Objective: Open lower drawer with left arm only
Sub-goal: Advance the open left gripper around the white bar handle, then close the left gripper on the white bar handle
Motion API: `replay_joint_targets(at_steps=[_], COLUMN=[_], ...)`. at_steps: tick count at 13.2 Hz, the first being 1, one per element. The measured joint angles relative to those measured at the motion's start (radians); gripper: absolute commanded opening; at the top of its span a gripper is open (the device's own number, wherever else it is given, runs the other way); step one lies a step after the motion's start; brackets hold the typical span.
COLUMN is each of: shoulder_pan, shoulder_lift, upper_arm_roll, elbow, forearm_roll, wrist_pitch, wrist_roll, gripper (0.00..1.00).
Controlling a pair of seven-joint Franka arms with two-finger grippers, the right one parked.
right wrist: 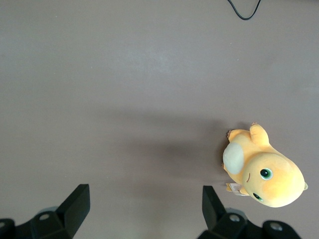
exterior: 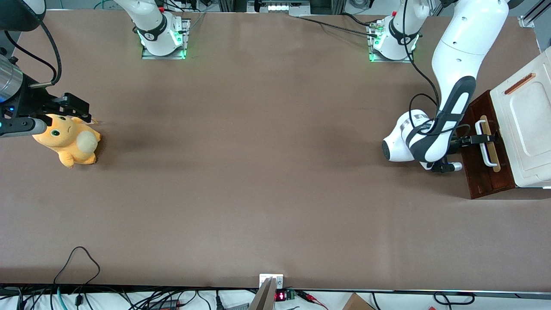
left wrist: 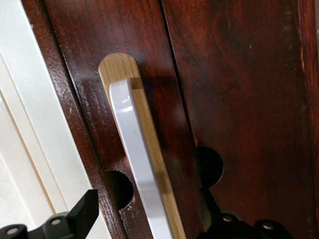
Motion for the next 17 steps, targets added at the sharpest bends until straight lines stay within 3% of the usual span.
replay_joint_targets(at_steps=[17], shoulder_pan=[0.01], shoulder_lift=[0.01], upper_arm_roll=[0.0], elbow=[0.006], forearm_roll=[0.0], wrist_pitch=[0.001], wrist_roll=[0.0], gripper=[0.48])
